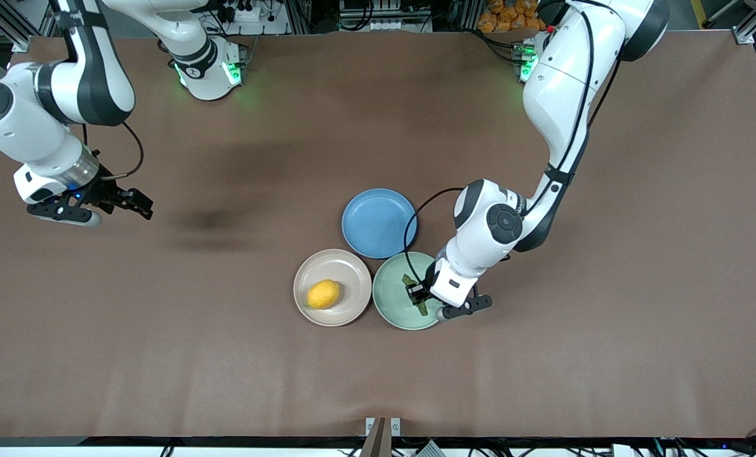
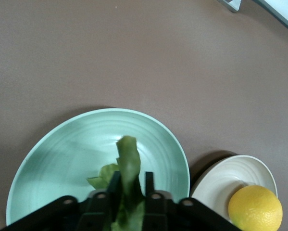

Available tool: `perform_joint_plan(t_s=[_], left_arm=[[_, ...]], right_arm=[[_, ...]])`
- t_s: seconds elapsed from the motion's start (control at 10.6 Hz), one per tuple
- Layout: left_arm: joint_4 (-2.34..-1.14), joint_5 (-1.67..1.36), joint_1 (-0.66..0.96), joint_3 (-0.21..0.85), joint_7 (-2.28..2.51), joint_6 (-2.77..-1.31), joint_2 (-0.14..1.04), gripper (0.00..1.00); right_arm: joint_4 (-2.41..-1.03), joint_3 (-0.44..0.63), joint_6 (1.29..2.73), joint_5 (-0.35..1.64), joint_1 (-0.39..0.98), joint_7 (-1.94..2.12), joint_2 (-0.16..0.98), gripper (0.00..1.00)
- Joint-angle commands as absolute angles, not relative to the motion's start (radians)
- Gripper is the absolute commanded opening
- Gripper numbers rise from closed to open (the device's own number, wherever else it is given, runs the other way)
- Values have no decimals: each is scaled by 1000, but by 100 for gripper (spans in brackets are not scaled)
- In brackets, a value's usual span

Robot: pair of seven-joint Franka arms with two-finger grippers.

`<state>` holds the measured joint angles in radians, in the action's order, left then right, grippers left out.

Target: Place lemon and lettuce in plates

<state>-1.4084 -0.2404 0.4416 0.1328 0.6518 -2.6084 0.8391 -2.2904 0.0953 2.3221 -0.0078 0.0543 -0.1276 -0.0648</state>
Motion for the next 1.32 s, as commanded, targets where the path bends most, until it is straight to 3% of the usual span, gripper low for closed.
perform_joint_plan(t_s=[0.0,0.19,0.94,1.23], left_arm=[[-1387,-262,468,124,669,-2615,853,100],[-1388,-262,472,121,669,-2615,851,100],[-1391,-252,471,120,669,-2614,839,100],[-1391,-252,471,118,669,-2608,835,100]], right_arm=[[-2154,97,2147,-26,75,-126,-71,100],[-2080,98,2060,-28,71,-77,-71,100],[-2071,106,2051,-28,-32,166,-98,100],[-1956,98,1938,-26,-25,164,-92,100]])
